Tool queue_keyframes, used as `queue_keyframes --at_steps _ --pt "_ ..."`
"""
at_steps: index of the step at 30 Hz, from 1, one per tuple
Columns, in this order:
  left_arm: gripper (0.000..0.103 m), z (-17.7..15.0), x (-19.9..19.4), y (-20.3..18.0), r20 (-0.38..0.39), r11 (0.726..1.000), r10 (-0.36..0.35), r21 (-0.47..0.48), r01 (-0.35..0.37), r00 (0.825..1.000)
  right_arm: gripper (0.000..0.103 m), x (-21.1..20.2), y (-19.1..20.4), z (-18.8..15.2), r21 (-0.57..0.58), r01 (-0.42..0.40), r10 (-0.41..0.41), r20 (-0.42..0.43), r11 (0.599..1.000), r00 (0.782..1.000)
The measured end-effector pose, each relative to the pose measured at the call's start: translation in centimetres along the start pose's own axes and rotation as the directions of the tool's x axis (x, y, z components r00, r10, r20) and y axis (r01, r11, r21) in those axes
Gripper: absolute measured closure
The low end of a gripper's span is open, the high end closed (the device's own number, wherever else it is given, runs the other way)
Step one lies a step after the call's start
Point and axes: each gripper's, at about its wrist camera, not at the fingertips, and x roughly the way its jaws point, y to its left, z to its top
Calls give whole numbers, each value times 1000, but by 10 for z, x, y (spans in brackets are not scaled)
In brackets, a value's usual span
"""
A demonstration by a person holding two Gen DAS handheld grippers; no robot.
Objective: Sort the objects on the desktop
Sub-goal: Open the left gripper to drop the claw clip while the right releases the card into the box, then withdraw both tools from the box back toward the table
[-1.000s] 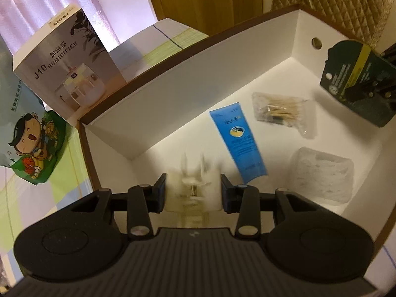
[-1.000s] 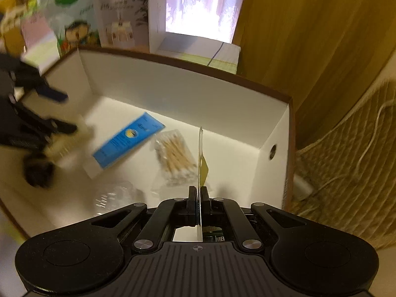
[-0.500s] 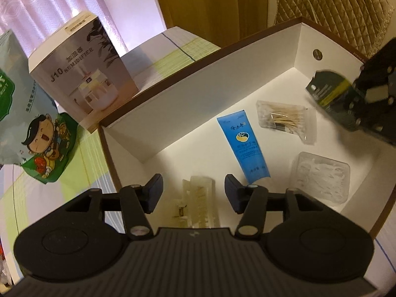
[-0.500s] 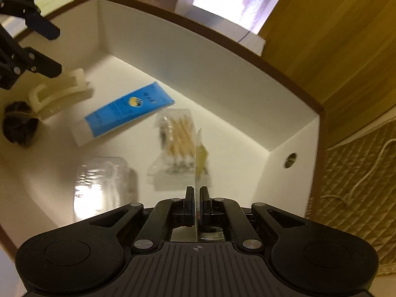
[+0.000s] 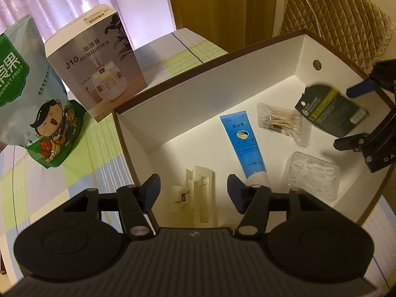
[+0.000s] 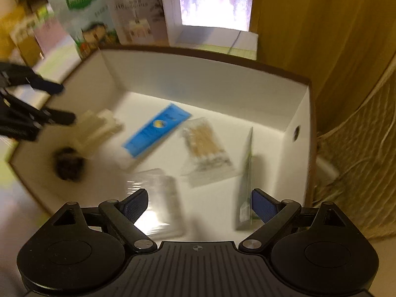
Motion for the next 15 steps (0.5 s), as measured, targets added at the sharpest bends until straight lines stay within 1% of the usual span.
queue_keyframes --at_steps 2,7,10,15 --pt "42 -2 -6 0 9 1000 -4 -8 4 1000 8 -7 -1 -4 34 -25 25 18 999 1000" --pt "42 -9 -20 1 24 999 -16 -27 16 1000 8 -23 -3 -11 111 -135 126 80 985 989" --pt "41 -13 -27 0 33 999 -23 -38 24 999 8 -22 -4 -13 148 -145 134 83 978 988" --pt "41 -21 -37 -1 41 998 -26 -61 29 999 8 -27 -5 -23 215 -146 124 109 966 986"
